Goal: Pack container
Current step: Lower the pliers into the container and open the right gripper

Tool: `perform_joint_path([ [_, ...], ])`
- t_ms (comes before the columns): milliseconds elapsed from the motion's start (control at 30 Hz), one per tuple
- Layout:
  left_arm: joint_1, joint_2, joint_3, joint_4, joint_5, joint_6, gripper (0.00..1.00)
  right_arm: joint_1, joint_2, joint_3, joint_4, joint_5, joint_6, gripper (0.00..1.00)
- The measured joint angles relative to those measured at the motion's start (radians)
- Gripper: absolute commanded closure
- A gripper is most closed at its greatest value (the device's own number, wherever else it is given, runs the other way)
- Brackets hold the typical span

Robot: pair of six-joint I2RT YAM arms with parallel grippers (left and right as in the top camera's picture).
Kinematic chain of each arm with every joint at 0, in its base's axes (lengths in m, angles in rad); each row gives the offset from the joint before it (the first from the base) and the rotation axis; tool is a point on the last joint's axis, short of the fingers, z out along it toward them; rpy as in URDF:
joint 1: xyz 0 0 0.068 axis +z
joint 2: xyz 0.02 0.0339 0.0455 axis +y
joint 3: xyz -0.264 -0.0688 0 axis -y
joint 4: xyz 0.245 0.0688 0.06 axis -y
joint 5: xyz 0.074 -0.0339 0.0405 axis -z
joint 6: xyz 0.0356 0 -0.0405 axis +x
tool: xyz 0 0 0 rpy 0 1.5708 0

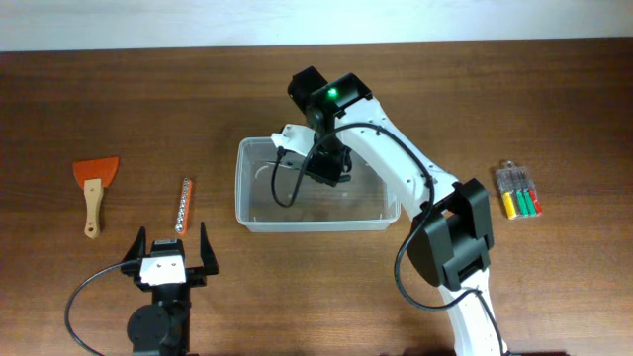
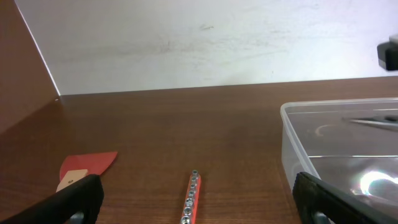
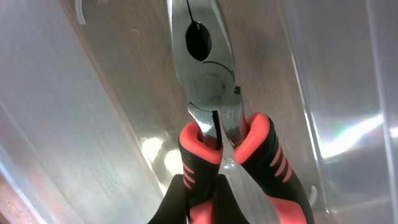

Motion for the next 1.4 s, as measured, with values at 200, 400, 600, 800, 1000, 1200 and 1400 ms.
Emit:
perform_joint_path([
  [200, 0.0, 0.0, 0.0, 0.0, 0.0, 0.0, 0.01, -0.013, 0.0, -0.087, 0.035, -0.022, -0.002, 0.96],
  [400, 0.0, 0.0, 0.0, 0.0, 0.0, 0.0, 0.01, -0.013, 0.0, -0.126, 0.074, -0.028, -0.002, 0.96],
  [600, 0.0, 0.0, 0.0, 0.0, 0.0, 0.0, 0.01, -0.013, 0.0, -0.126, 0.08, -0.029, -0.005, 0.96],
  [800, 0.0, 0.0, 0.0, 0.0, 0.0, 0.0, 0.01, -0.013, 0.016, -0.126, 0.081, -0.029, -0.004, 0.96],
  [1000, 0.0, 0.0, 0.0, 0.0, 0.0, 0.0, 0.01, -0.013, 0.031, -0.126, 0.093, -0.033, -0.005, 0.96],
  [1200, 0.0, 0.0, 0.0, 0.0, 0.0, 0.0, 0.01, -0.013, 0.077, -0.126, 0.095, -0.044, -0.005, 0.96],
  [1400, 0.0, 0.0, 0.0, 0.0, 0.0, 0.0, 0.01, -0.013, 0.105, -0.126, 0.096, -0.046, -0.005, 0.96],
])
